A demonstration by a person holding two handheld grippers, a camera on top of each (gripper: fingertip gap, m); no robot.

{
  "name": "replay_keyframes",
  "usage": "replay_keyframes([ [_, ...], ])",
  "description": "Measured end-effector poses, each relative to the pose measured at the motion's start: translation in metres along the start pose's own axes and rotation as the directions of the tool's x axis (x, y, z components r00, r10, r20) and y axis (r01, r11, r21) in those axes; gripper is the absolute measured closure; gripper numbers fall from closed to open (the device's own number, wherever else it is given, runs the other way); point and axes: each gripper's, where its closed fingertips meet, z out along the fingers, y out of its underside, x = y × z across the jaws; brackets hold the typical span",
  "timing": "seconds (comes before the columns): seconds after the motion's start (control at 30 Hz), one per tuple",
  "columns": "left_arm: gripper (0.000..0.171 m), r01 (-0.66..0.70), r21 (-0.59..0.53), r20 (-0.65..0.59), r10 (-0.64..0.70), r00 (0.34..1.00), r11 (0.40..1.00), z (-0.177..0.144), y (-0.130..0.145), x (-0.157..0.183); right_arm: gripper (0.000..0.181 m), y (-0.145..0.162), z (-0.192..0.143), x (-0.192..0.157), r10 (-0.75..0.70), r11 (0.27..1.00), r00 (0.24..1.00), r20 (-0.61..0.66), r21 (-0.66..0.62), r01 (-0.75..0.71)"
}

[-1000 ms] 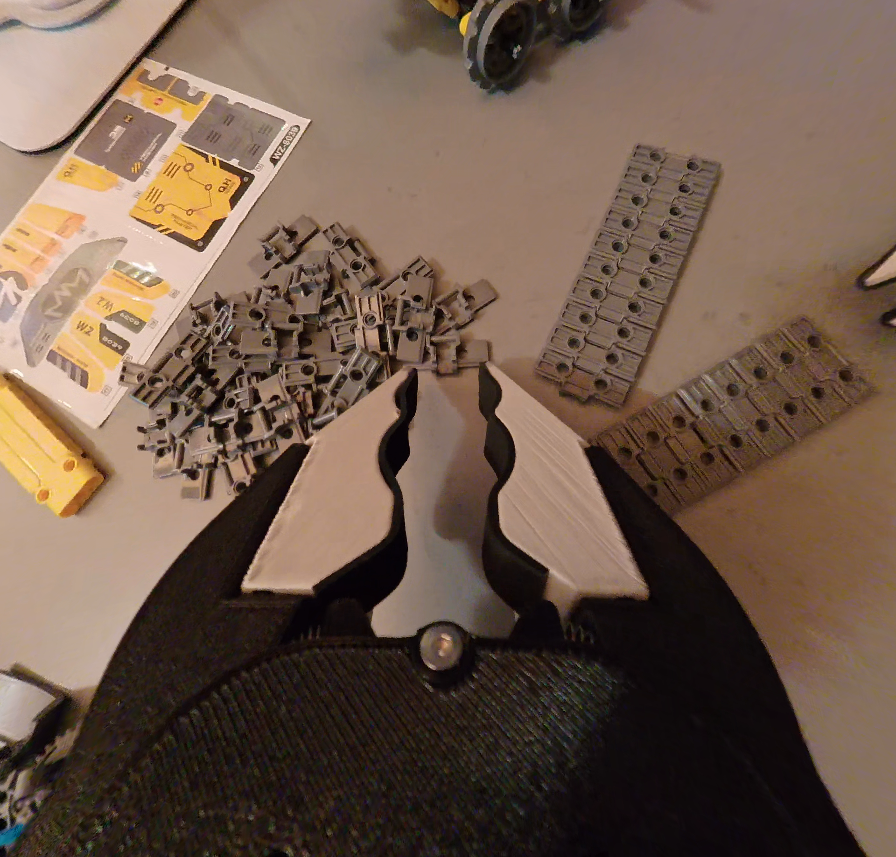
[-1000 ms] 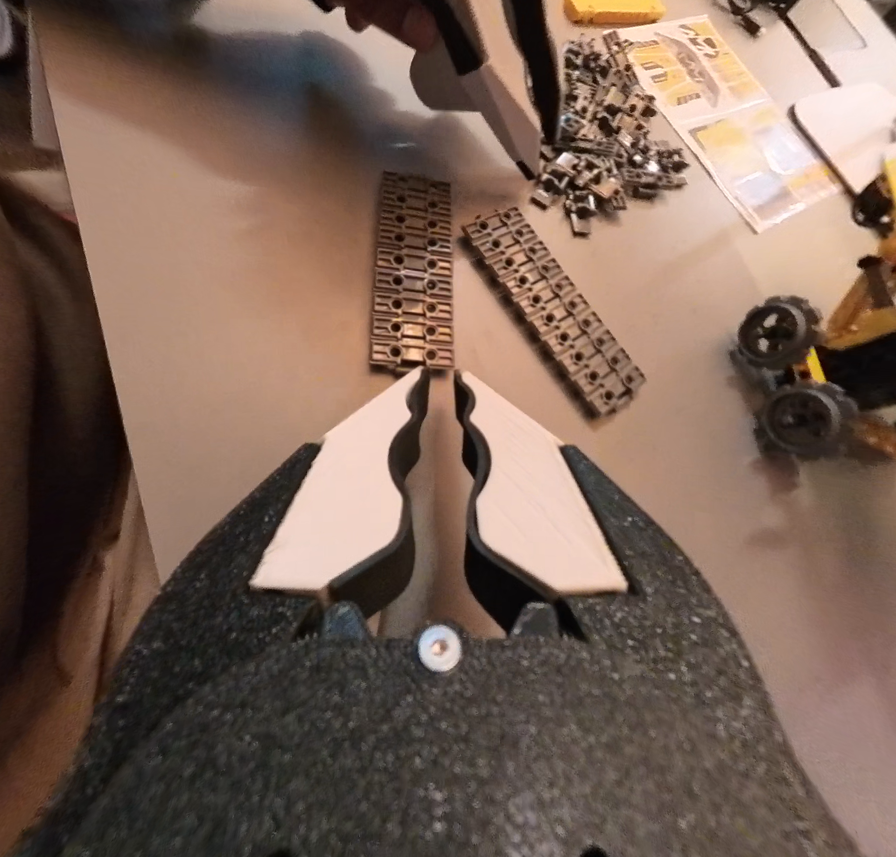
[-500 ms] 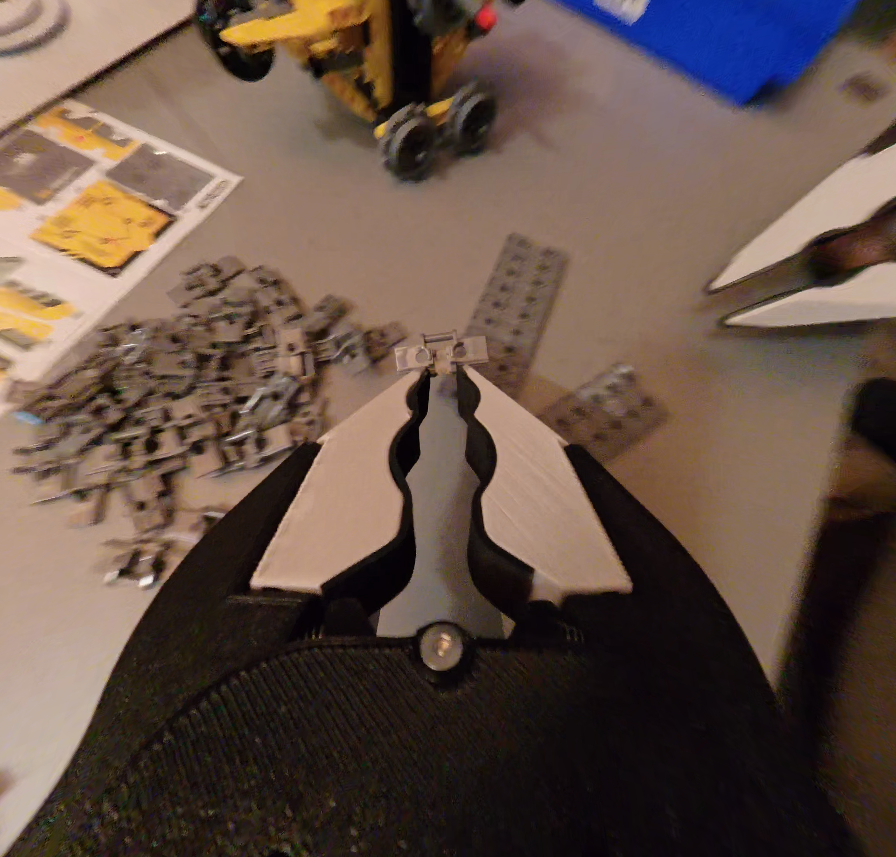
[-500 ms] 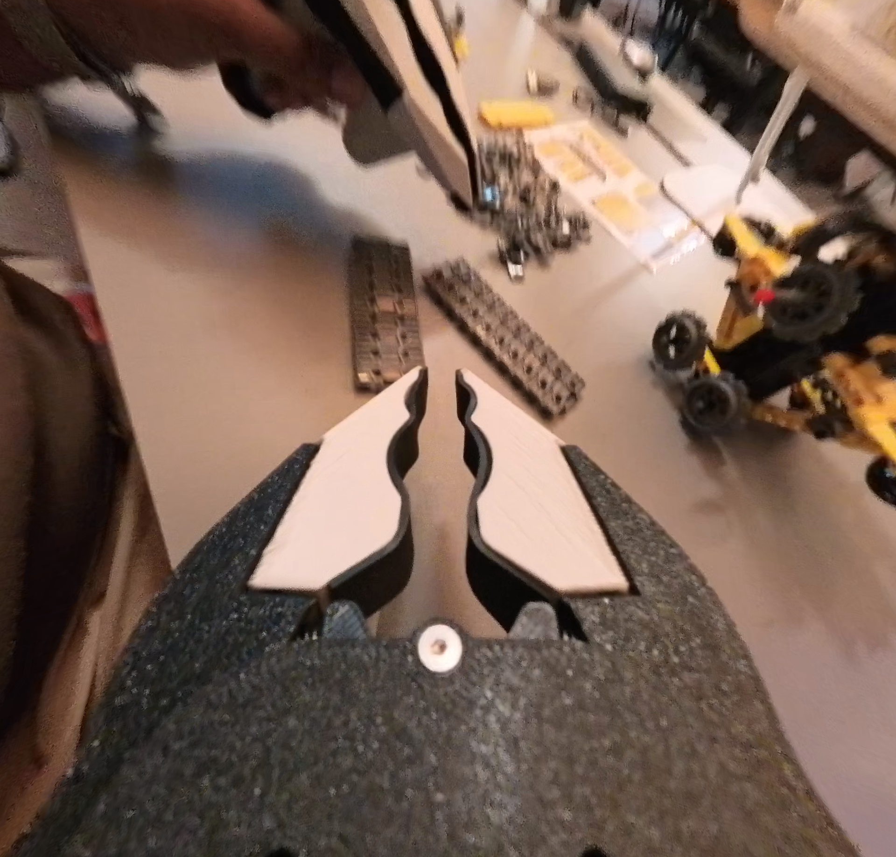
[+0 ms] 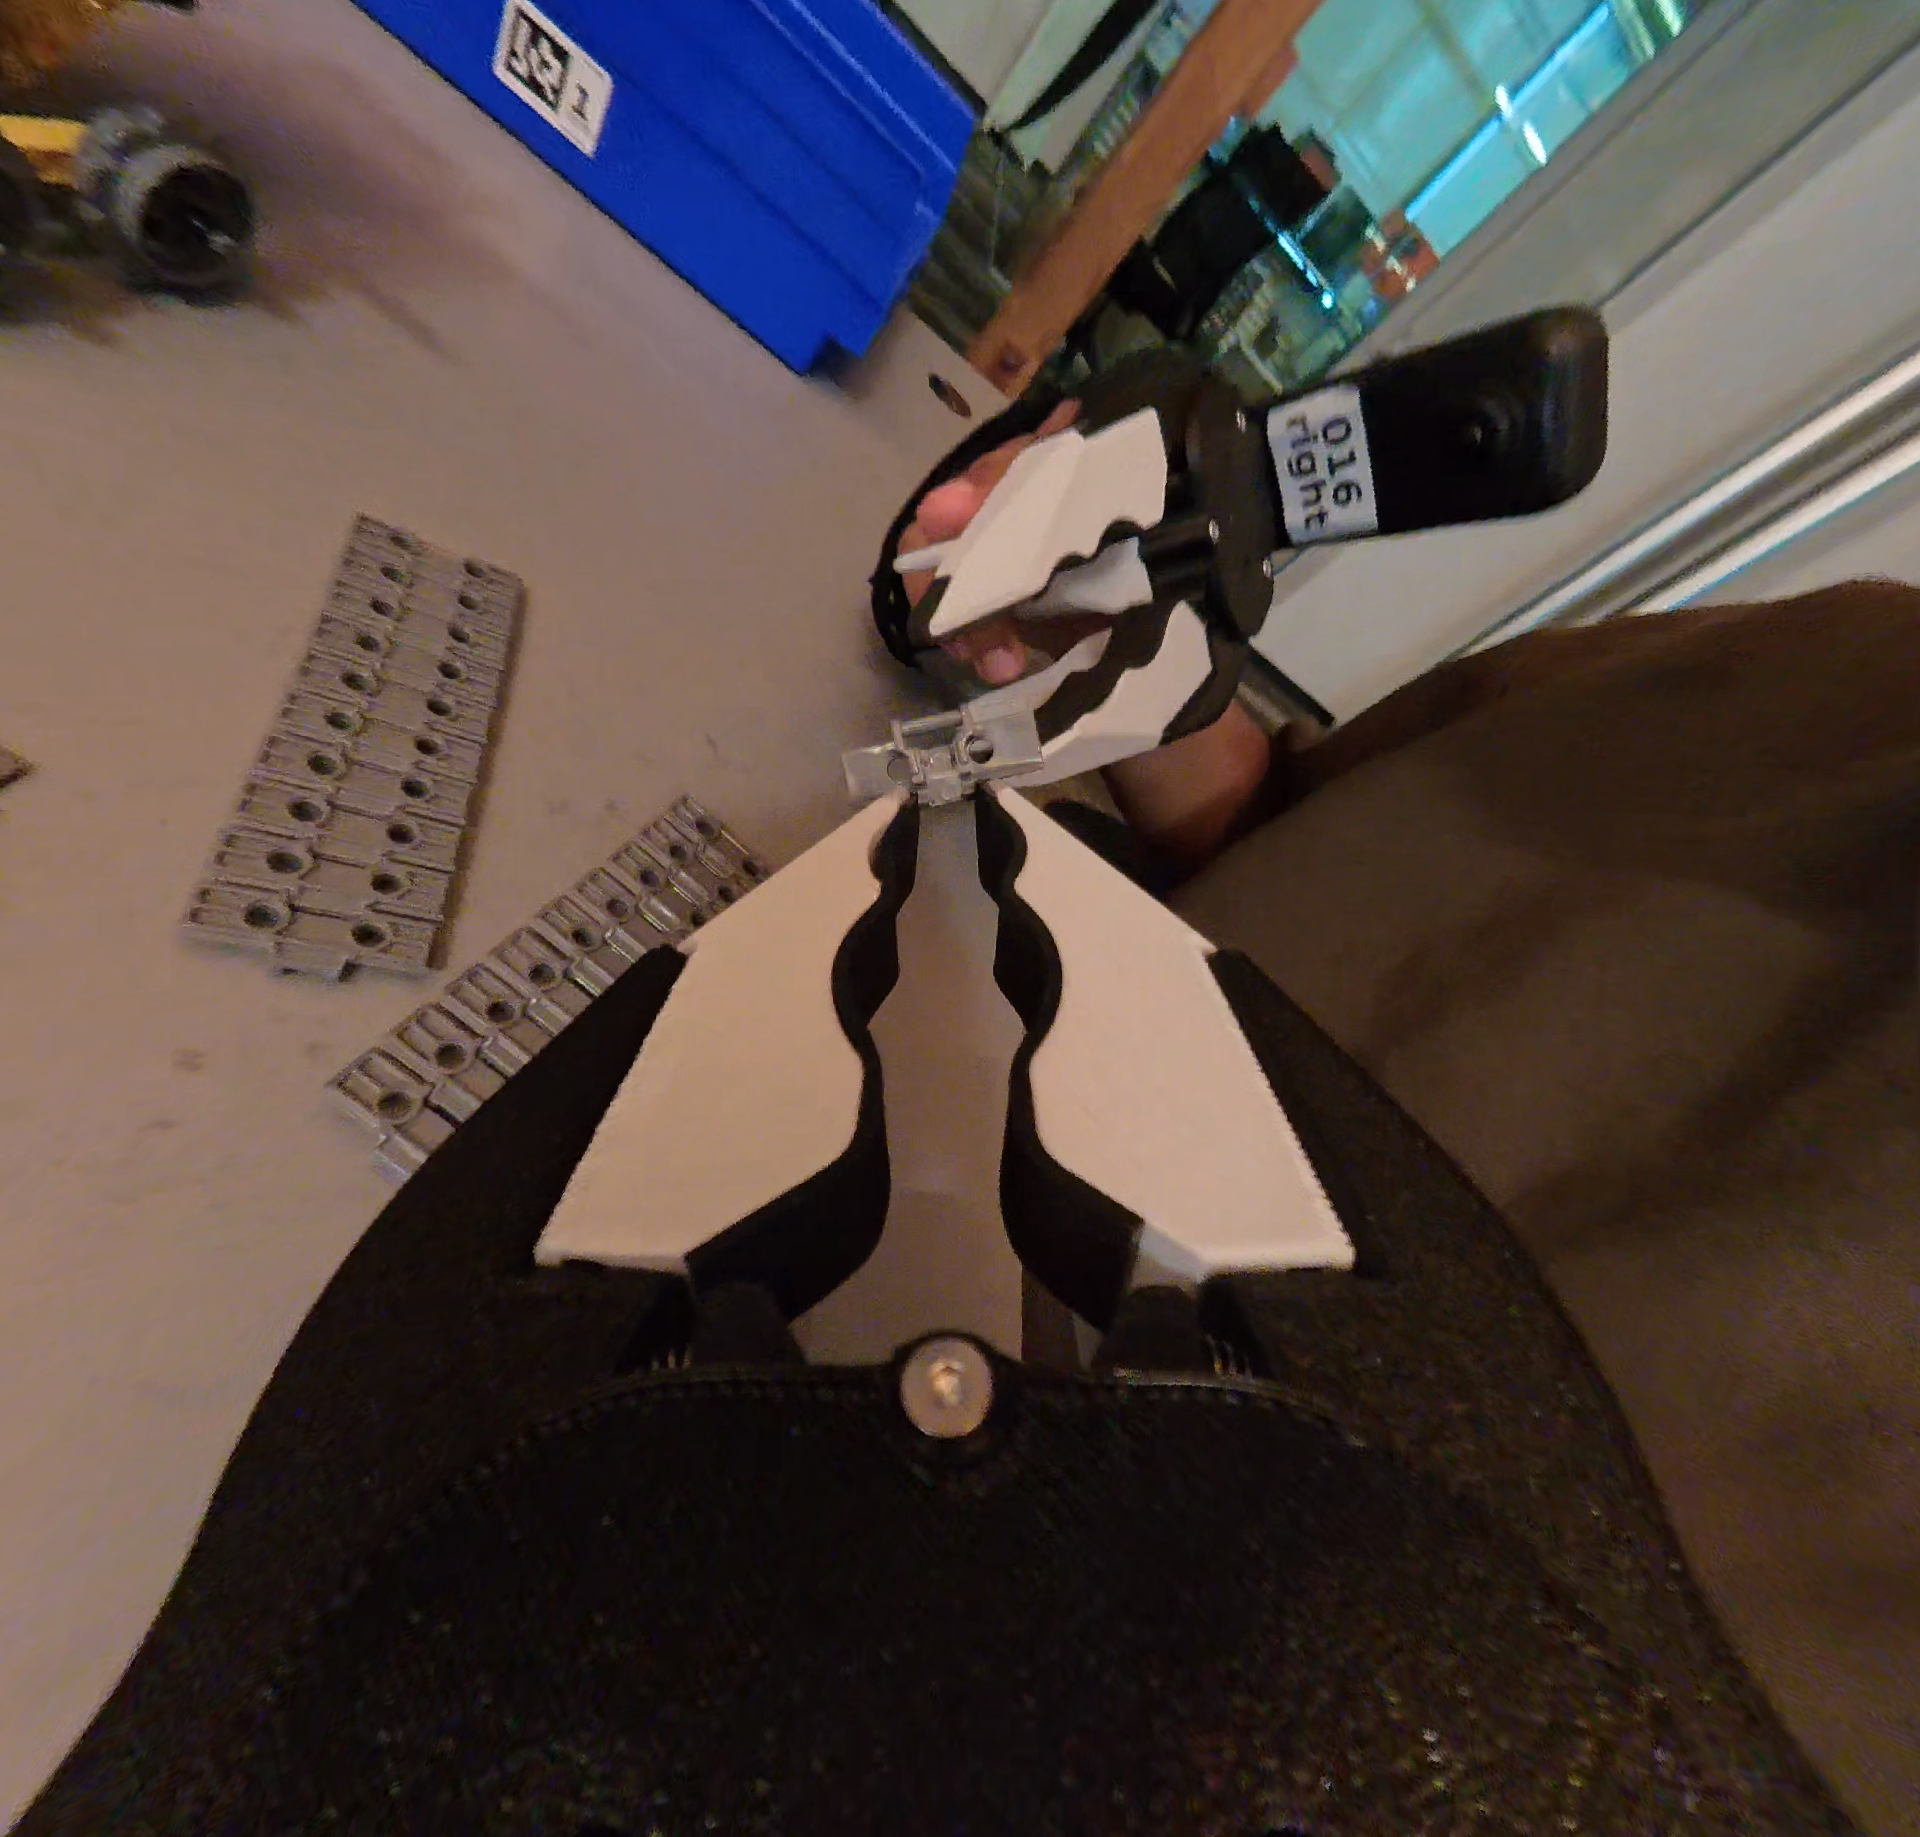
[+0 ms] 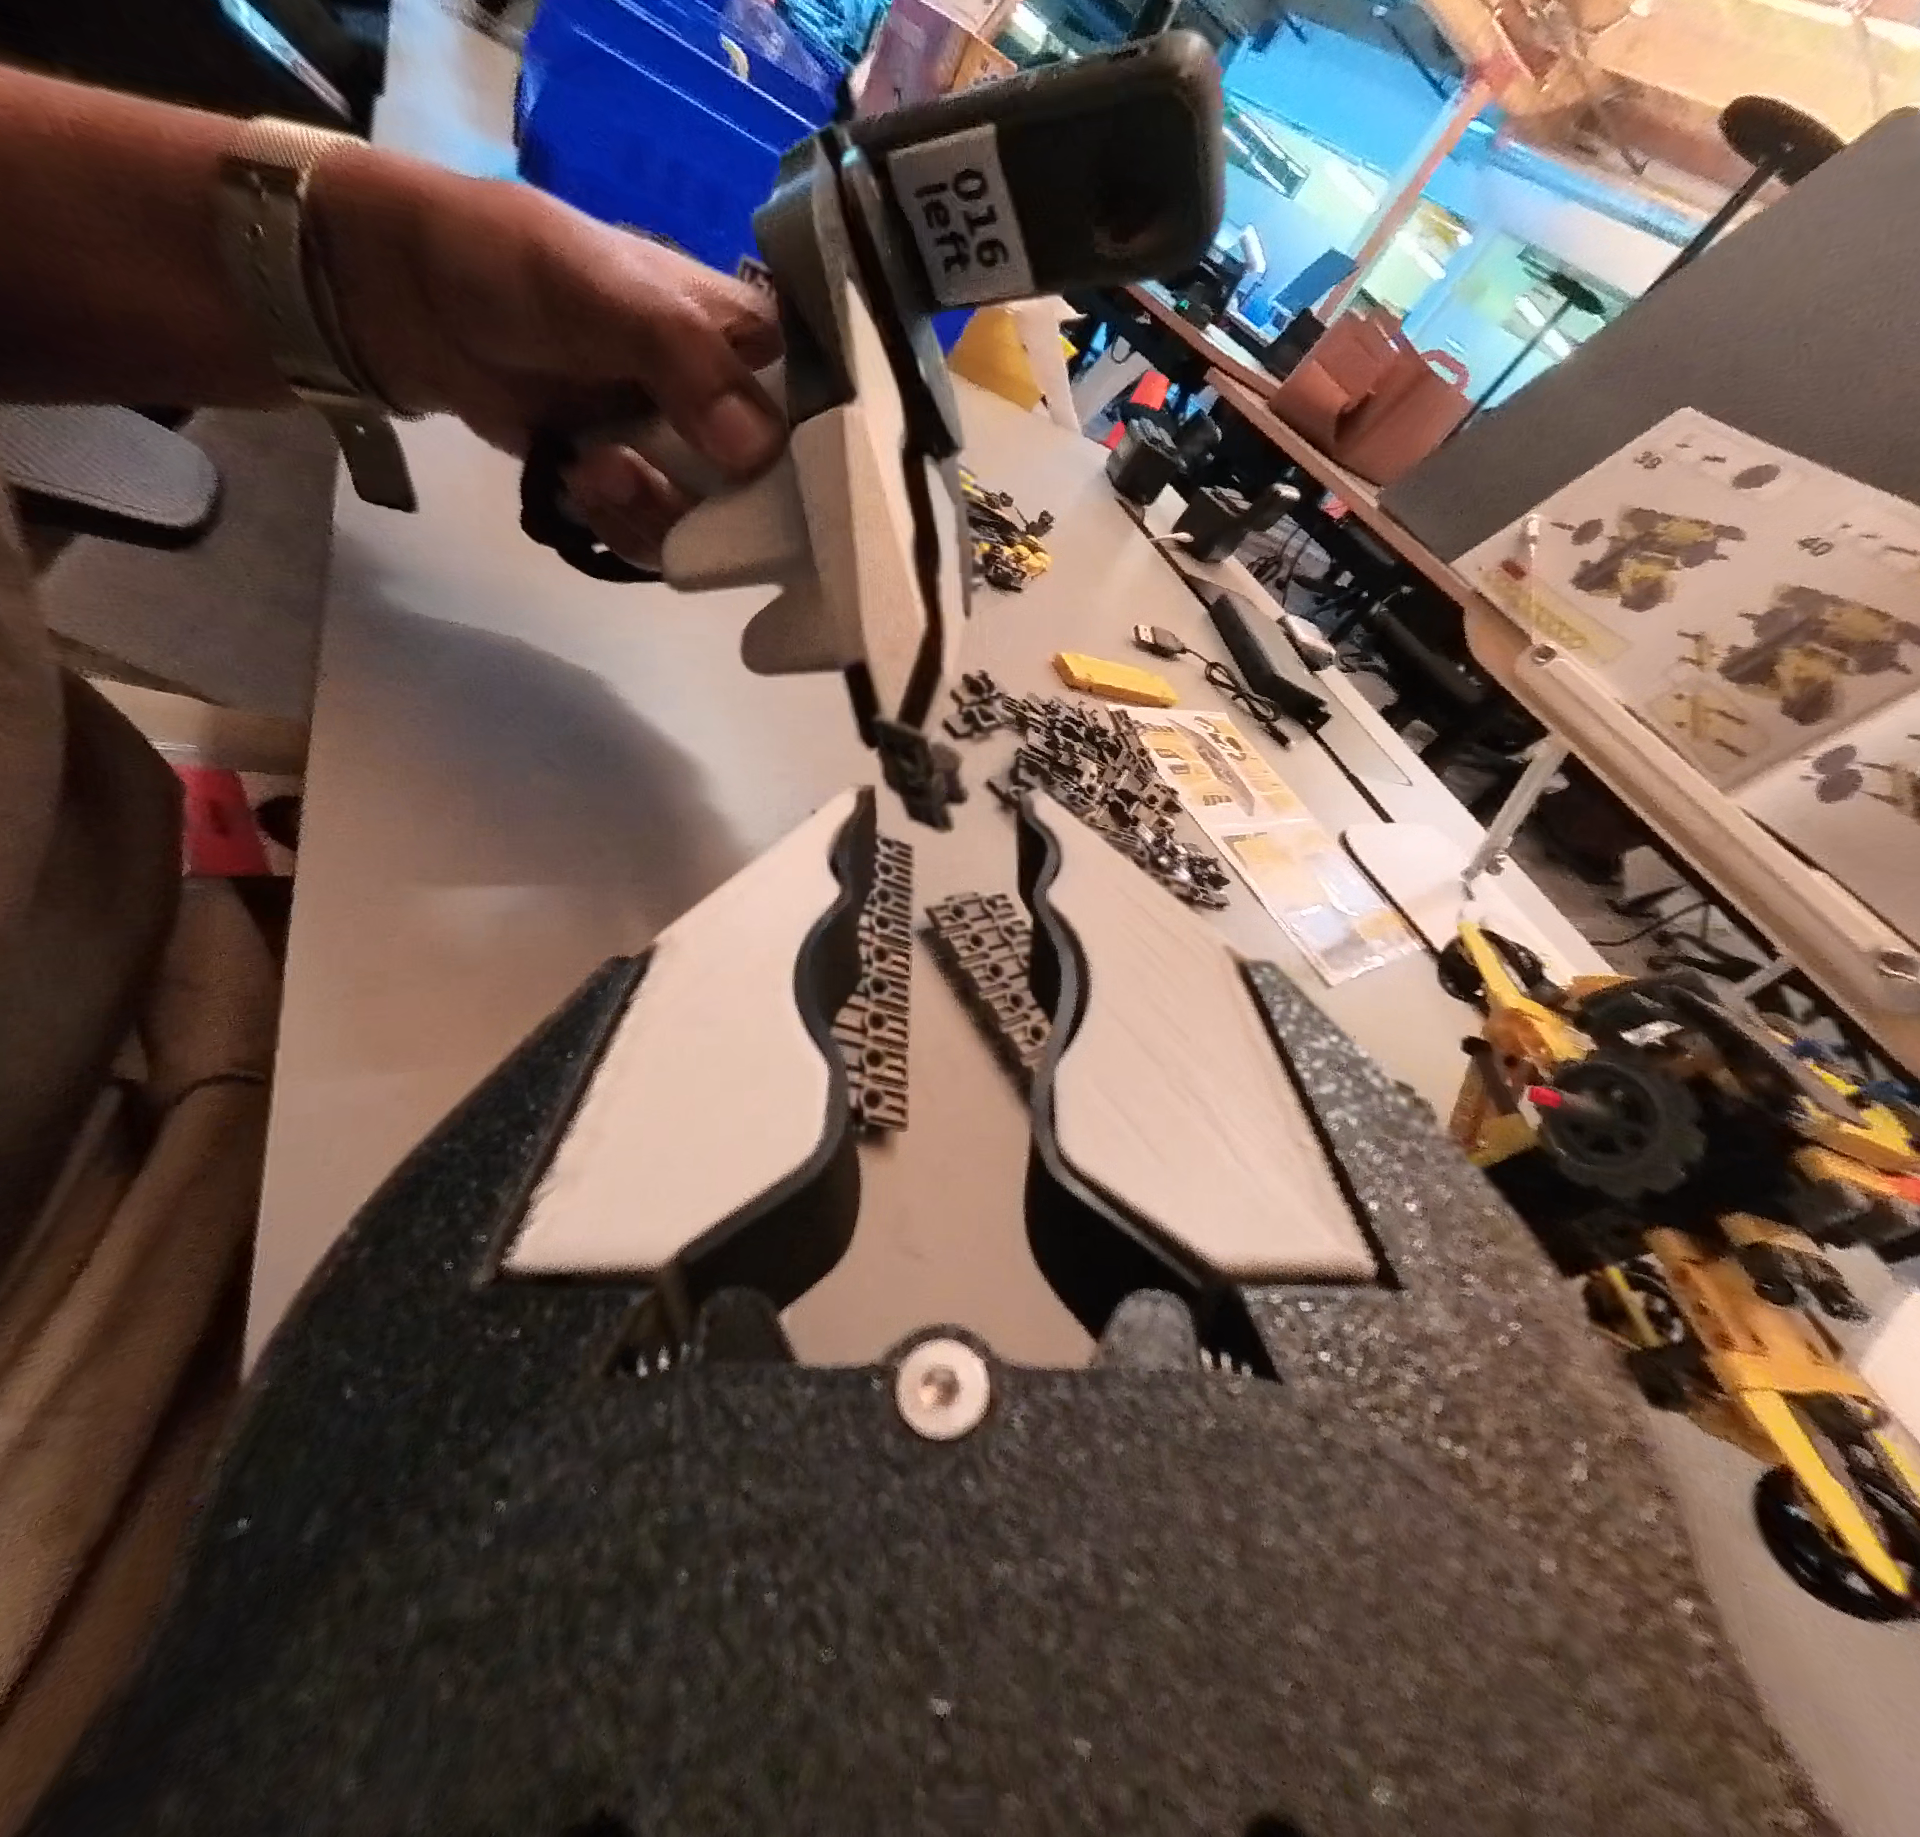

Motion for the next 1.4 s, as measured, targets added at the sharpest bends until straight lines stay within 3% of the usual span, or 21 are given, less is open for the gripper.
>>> replay_keyframes([
  [0.17,0.164,-0.004,-0.038,-0.051,0.002,0.999,0.999,0.010,0.006,0.007,0.166,0.002,-0.001,-0.012,-0.015,1.000,0.996,0.088,-0.018,0.016],
  [0.3,0.162,-0.038,-0.005,-0.088,0.037,0.995,0.999,0.010,0.001,0.010,0.168,0.000,-0.005,-0.009,0.015,1.000,0.997,0.081,0.005,-0.016],
  [0.37,0.147,-0.119,0.011,0.009,0.119,0.993,0.993,0.010,0.001,-0.002,0.168,0.006,-0.010,0.000,0.068,0.998,0.997,0.047,-0.015,-0.067],
  [0.47,0.131,-0.240,-0.084,0.184,0.251,0.950,0.967,0.010,0.012,-0.027,0.168,0.025,-0.019,0.012,0.234,0.967,0.972,-0.007,-0.103,-0.233],
  [0.53,0.118,-0.293,-0.163,0.251,0.327,0.911,0.942,0.013,0.019,-0.036,0.168,0.047,-0.025,0.007,0.421,0.877,0.907,-0.019,-0.248,-0.412],
  [0.6,0.110,-0.329,-0.249,0.313,0.397,0.863,0.911,0.018,0.026,-0.048,0.168,0.061,-0.027,-0.003,0.646,0.695,0.761,-0.056,-0.369,-0.617],
  [0.67,0.109,-0.372,-0.338,0.331,0.480,0.813,0.864,0.025,0.033,-0.055,0.168,0.062,-0.025,-0.011,0.778,0.550,0.624,-0.075,-0.399,-0.733],
  [0.77,0.113,-0.440,-0.428,0.371,0.597,0.711,0.789,0.033,0.037,-0.068,0.168,0.084,-0.025,-0.015,0.807,0.431,0.561,-0.185,-0.466,-0.773],
  [0.9,0.115,-0.429,-0.444,0.367,0.596,0.714,0.787,0.039,0.046,-0.073,0.168,0.097,-0.027,-0.017,0.847,0.320,0.476,-0.238,-0.486,-0.813],
  [1.1,0.115,-0.393,-0.429,0.357,0.553,0.753,0.813,0.036,0.047,-0.074,0.157,0.112,-0.035,-0.003,0.796,0.335,0.517,-0.313,-0.483,-0.809],
  [1.3,0.117,-0.382,-0.446,0.365,0.554,0.748,0.809,0.037,0.049,-0.076,0.148,0.119,-0.046,-0.002,0.663,0.433,0.673,-0.328,-0.565,-0.702],
  [1.4,0.119,-0.378,-0.446,0.376,0.553,0.743,0.811,0.036,0.050,-0.077,0.143,0.116,-0.046,-0.007,0.639,0.454,0.704,-0.310,-0.587,-0.670],
])
